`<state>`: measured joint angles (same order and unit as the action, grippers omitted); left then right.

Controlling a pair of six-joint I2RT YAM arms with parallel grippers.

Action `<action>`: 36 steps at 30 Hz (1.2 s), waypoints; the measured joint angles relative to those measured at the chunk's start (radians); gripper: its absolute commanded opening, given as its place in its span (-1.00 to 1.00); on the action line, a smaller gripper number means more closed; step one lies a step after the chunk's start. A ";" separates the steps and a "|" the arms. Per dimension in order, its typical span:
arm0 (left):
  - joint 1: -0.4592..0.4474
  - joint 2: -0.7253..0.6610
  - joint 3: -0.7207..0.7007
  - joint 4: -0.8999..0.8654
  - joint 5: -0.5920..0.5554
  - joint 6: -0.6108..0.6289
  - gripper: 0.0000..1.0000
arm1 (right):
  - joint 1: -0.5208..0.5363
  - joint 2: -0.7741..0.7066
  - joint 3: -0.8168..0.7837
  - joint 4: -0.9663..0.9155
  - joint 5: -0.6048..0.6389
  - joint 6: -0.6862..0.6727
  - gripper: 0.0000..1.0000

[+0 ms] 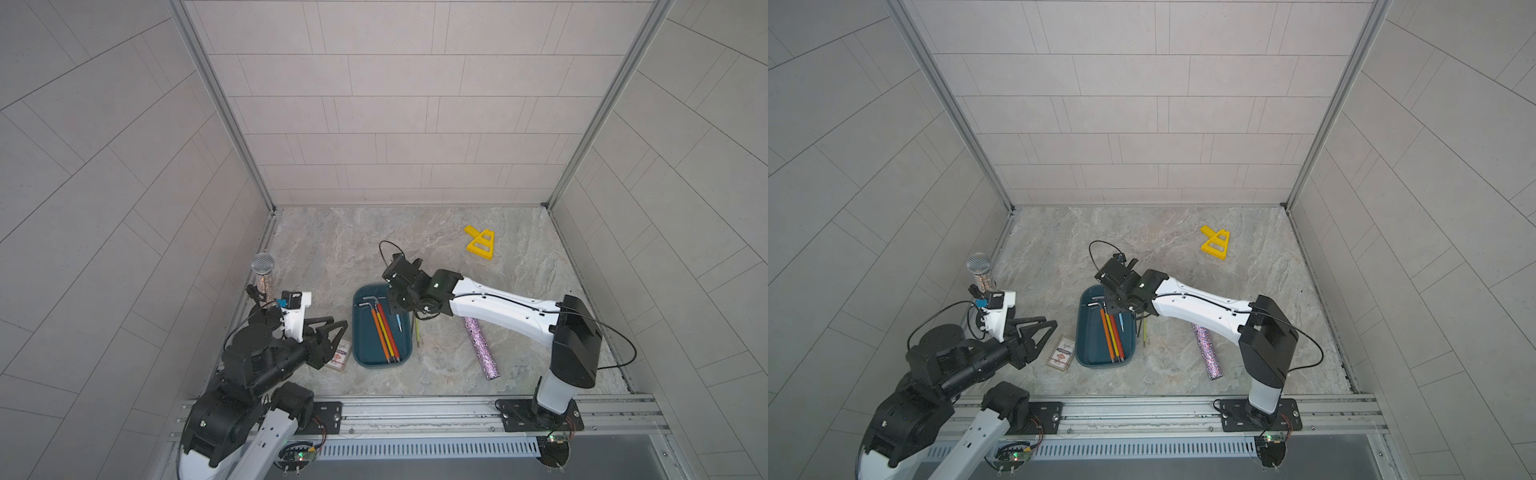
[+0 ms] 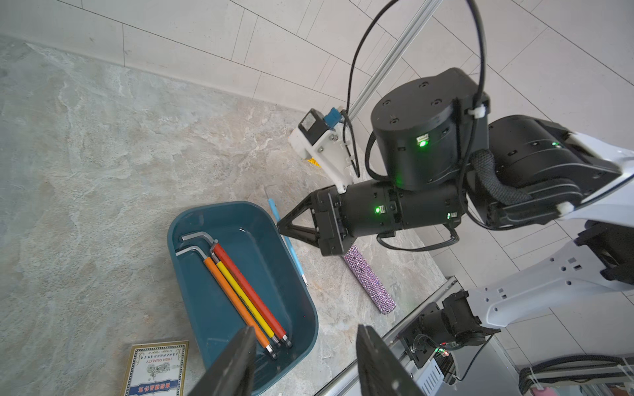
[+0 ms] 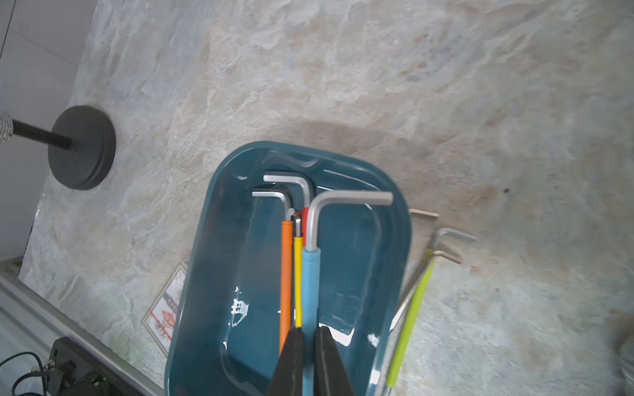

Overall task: Put the hex key on the desktop into the storage box
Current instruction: Place the Allen key in the storage box.

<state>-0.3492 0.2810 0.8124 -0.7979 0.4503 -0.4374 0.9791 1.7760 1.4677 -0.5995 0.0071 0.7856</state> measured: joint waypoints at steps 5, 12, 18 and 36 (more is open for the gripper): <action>0.001 0.000 0.000 0.000 0.001 0.000 0.08 | 0.024 0.093 0.046 -0.030 -0.038 -0.004 -1.00; 0.006 0.000 -0.001 0.000 0.003 0.000 0.08 | 0.022 0.179 0.079 -0.086 -0.078 -0.003 -1.00; 0.010 0.000 -0.002 0.000 0.005 0.000 0.08 | 0.013 0.243 0.093 -0.112 -0.101 -0.003 -1.00; 0.020 -0.001 -0.003 0.000 0.024 0.001 0.08 | -0.018 0.294 0.101 -0.135 -0.108 -0.004 -0.75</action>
<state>-0.3290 0.2802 0.8089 -0.7975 0.4747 -0.4366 0.9611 2.0705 1.5692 -0.7345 -0.1009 0.7818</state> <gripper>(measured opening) 0.541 0.108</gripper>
